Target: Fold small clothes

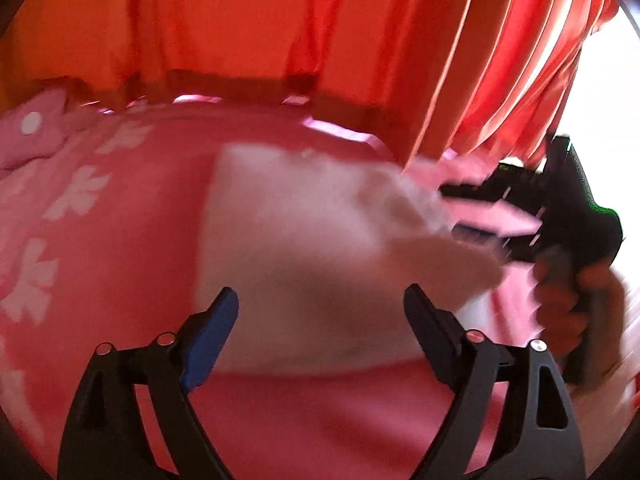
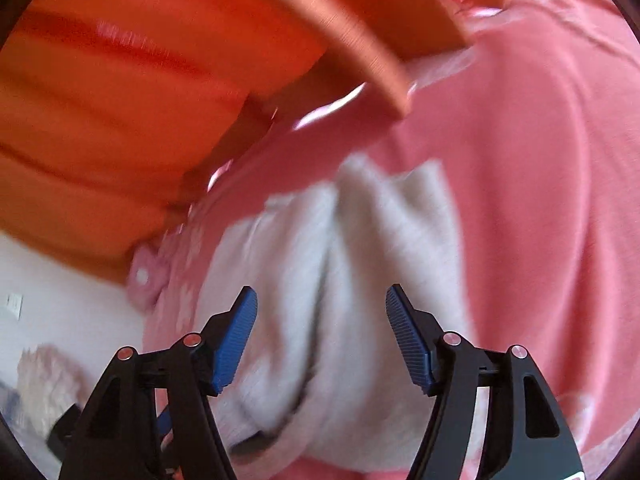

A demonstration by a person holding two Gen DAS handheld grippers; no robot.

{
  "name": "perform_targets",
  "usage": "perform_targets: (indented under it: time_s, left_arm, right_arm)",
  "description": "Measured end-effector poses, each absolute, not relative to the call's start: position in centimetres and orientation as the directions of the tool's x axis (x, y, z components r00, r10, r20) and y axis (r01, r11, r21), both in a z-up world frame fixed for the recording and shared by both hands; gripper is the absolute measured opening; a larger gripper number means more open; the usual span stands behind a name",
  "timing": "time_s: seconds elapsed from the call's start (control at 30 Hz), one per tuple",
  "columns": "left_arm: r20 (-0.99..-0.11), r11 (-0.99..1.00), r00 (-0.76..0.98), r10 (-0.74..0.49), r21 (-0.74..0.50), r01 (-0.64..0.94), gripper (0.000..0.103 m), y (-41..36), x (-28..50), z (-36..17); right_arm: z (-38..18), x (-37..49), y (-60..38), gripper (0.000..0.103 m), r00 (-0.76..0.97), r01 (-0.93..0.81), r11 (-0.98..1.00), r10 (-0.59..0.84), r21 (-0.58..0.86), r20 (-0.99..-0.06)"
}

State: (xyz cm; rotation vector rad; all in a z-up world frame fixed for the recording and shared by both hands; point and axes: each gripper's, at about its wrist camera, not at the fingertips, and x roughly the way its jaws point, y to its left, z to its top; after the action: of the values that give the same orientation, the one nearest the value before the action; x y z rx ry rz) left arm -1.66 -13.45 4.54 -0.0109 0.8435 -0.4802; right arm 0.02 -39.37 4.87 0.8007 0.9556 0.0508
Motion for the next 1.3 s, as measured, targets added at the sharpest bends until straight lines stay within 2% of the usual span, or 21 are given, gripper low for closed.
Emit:
perform_targets:
  time_s: [0.2, 0.23, 0.27, 0.3, 0.37, 0.4, 0.47, 0.5, 0.57, 0.6, 0.67, 0.83, 0.9, 1.0, 1.07, 1.1, 1.13, 1.17, 1.23, 1.27, 1.3]
  left_arm:
    - [-0.791, 0.915, 0.528, -0.309, -0.096, 0.392, 0.085, -13.2, -1.8, 0.5]
    - [-0.793, 0.918, 0.535, -0.292, -0.074, 0.391, 0.082, -13.7, -1.3, 0.0]
    - [-0.802, 0.923, 0.535, -0.266, -0.052, 0.381, 0.065, -13.9, -1.0, -0.5]
    - [-0.810, 0.926, 0.526, -0.261, -0.056, 0.373, 0.053, -13.9, -0.7, -0.8]
    - [-0.813, 0.936, 0.505, -0.289, -0.130, 0.326, 0.020, -12.6, -0.2, -0.6]
    - [-0.799, 0.932, 0.505, -0.325, -0.182, 0.312, 0.015, -11.7, 0.0, 0.2]
    - [-0.768, 0.922, 0.521, -0.373, -0.242, 0.303, 0.012, -10.6, -0.4, 1.5]
    - [-0.761, 0.918, 0.523, -0.384, -0.253, 0.306, 0.012, -10.3, -0.3, 1.9]
    - [-0.768, 0.917, 0.516, -0.379, -0.240, 0.317, 0.011, -10.7, -0.1, 1.4]
    - [-0.787, 0.923, 0.500, -0.361, -0.224, 0.313, 0.011, -11.1, 0.2, 0.5]
    - [-0.814, 0.926, 0.462, -0.352, -0.229, 0.301, 0.010, -11.5, 0.5, -1.0]
    - [-0.808, 0.921, 0.462, -0.366, -0.242, 0.306, 0.010, -11.7, -0.3, -0.8]
    - [-0.802, 0.914, 0.459, -0.383, -0.257, 0.315, 0.010, -11.1, -0.6, -0.1]
    - [-0.780, 0.885, 0.439, -0.446, -0.310, 0.348, 0.010, -9.9, -1.3, 1.4]
    - [-0.748, 0.860, 0.439, -0.497, -0.356, 0.366, 0.012, -9.0, -1.6, 2.8]
    - [-0.736, 0.851, 0.443, -0.512, -0.367, 0.375, 0.013, -8.8, -1.8, 3.5]
    - [-0.720, 0.844, 0.455, -0.525, -0.371, 0.386, 0.019, -8.7, -1.9, 4.3]
    - [-0.708, 0.842, 0.468, -0.529, -0.371, 0.391, 0.032, -8.7, -2.0, 5.0]
    - [-0.692, 0.844, 0.491, -0.529, -0.371, 0.387, 0.045, -9.0, -1.3, 5.7]
    - [-0.691, 0.844, 0.492, -0.530, -0.372, 0.385, 0.045, -9.4, -0.8, 5.8]
    - [-0.692, 0.843, 0.488, -0.532, -0.376, 0.386, 0.045, -9.8, -0.3, 5.7]
  right_arm:
    - [3.9, 1.1, -35.5, 0.066, 0.525, 0.267, 0.777, 0.379, 0.570, -0.762]
    - [4.0, 1.1, -35.2, 0.050, 0.533, 0.261, 0.789, 0.362, 0.556, -0.765]
    - [4.3, 1.2, -34.9, 0.032, 0.547, 0.252, 0.800, 0.346, 0.545, -0.762]
    - [5.4, 0.8, -34.8, 0.014, 0.590, 0.246, 0.813, 0.306, 0.528, -0.747]
    - [8.6, -1.2, -35.4, 0.012, 0.714, 0.162, 0.798, 0.311, 0.580, -0.628]
    - [10.9, -2.7, -35.7, 0.012, 0.773, 0.088, 0.783, 0.336, 0.616, -0.538]
    - [13.3, -4.8, -36.4, 0.012, 0.825, 0.035, 0.791, 0.322, 0.610, -0.464]
    - [13.1, -4.9, -36.9, 0.012, 0.821, 0.059, 0.811, 0.292, 0.582, -0.490]
    - [10.0, -3.5, -37.9, 0.012, 0.732, 0.206, 0.841, 0.206, 0.500, -0.649]
    - [6.6, -2.1, -38.9, 0.013, 0.626, 0.300, 0.823, 0.212, 0.483, -0.750]
    - [2.7, -1.0, -39.6, 0.013, 0.508, 0.399, 0.784, 0.242, 0.475, -0.826]
    - [5.2, -2.6, -39.6, 0.015, 0.608, 0.358, 0.773, 0.233, 0.524, -0.759]
    - [5.0, -2.8, -39.8, 0.021, 0.610, 0.379, 0.753, 0.234, 0.538, -0.757]
    - [4.8, -3.9, -40.0, 0.024, 0.613, 0.399, 0.718, 0.255, 0.571, -0.748]
    - [5.3, -5.0, -40.3, 0.042, 0.644, 0.371, 0.696, 0.283, 0.614, -0.711]
    - [5.5, -5.6, -40.2, 0.060, 0.666, 0.351, 0.680, 0.301, 0.643, -0.682]
    - [5.7, -6.0, -40.2, 0.069, 0.683, 0.337, 0.668, 0.312, 0.663, -0.661]
    - [5.6, -6.3, -40.0, 0.070, 0.686, 0.330, 0.662, 0.321, 0.673, -0.653]
    - [4.8, -5.7, -39.2, 0.071, 0.654, 0.334, 0.663, 0.350, 0.670, -0.671]
    - [4.2, -5.3, -38.7, 0.071, 0.625, 0.338, 0.671, 0.364, 0.660, -0.690]
    - [3.7, -4.8, -38.0, 0.064, 0.590, 0.346, 0.699, 0.357, 0.626, -0.724]
